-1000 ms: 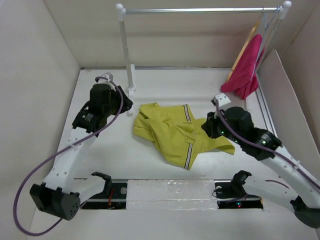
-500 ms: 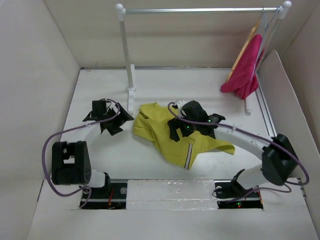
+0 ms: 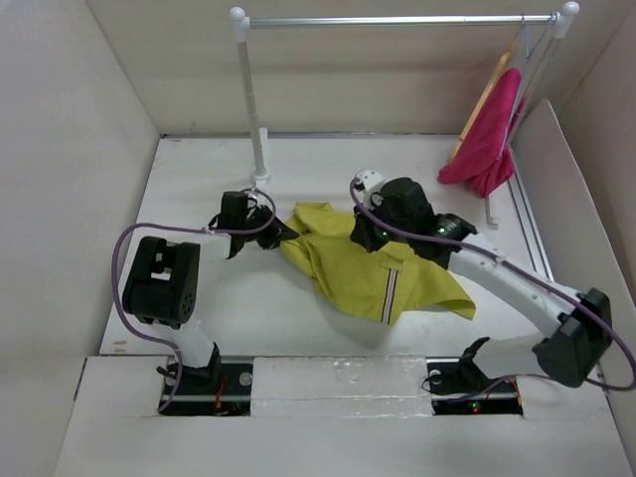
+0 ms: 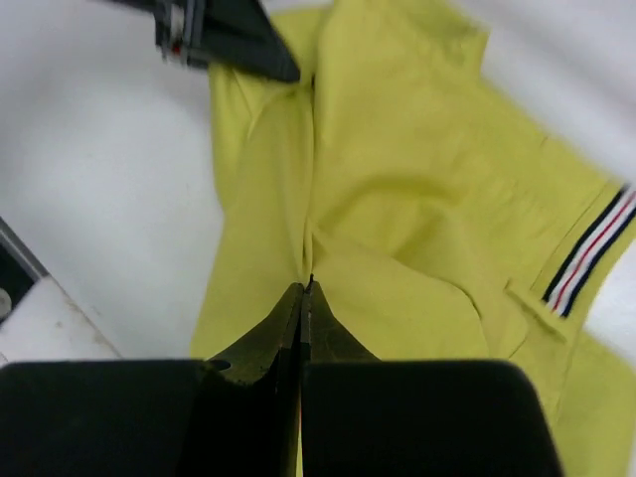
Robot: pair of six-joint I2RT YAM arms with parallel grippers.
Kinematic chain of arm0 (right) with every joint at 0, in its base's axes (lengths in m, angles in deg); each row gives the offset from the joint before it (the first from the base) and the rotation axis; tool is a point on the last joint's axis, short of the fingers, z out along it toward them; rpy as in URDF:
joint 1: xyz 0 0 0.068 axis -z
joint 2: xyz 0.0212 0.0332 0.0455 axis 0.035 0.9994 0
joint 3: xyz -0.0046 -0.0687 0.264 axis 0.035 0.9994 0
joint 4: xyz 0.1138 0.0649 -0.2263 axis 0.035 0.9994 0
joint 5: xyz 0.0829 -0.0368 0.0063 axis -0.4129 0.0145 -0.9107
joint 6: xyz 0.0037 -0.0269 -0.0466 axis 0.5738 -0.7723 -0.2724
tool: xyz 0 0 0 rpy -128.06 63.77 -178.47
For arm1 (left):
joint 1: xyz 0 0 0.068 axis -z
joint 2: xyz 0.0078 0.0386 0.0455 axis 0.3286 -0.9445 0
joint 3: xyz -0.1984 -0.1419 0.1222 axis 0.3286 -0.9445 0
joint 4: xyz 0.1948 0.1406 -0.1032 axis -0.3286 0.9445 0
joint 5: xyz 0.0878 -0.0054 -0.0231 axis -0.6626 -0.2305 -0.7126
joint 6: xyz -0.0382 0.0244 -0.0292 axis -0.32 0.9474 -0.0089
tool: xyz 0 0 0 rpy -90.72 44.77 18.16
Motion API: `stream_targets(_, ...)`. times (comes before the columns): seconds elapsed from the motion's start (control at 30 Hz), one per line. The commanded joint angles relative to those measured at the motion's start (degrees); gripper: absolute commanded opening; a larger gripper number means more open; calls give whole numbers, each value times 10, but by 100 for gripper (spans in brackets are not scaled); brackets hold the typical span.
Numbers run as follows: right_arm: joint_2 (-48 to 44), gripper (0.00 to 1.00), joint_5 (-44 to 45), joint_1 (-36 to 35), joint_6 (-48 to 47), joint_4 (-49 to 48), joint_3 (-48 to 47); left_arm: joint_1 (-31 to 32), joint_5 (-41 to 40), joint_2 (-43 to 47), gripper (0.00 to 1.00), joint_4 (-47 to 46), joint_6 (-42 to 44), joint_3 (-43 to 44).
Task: Place the trousers on the hanger
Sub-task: Flatten out the trousers at the center of the board.
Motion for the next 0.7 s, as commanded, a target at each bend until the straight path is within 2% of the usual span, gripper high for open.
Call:
stream_targets(0.0,-69,0,47,31,-21,5,-89,-7,10,69,0,-53,-43,59)
stream_targets(0.07,-58,0,42,46,-42,30,-151,-24,-47,125,0,7,-11,188)
stream_targets(0.1,-47,0,42,51,-49,47,-237,-38,-64,131,0,104,11,259)
stream_targets(0.13,-23,0,44,51,-56,79,-288,-38,-83,134,0,156,34,329)
stream_targets(0.17,-14,0,48,57,-76,92,-336,-38,-122,130,0,252,77,480)
stream_targets(0.27,0,0,55,62,-97,143,-560,-38,-184,150,0,340,108,688)
stream_targets(0.3,0,0,55,62,-97,143,-561,-33,-184,151,0,340,108,689)
stream_targets(0.37,-18,0,40,69,-102,164,-582,-33,-184,206,0,320,96,631)
stream_targets(0.4,-28,0,32,69,-101,169,-558,-33,-183,230,0,311,82,590)
stream_targets(0.43,-42,0,23,69,-86,179,-528,-33,-184,257,0,302,76,495)
stream_targets(0.5,-94,0,-22,63,-64,161,-426,-33,-179,328,0,271,56,394)
stream_targets(0.53,-115,0,-39,54,-24,116,-296,-33,-168,360,0,263,48,321)
stream_targets(0.63,-166,1,-58,29,39,48,-154,-33,-115,380,0,245,25,274)
stream_targets(0.67,-183,4,-63,21,57,27,-100,-5,-118,385,0,251,26,295)
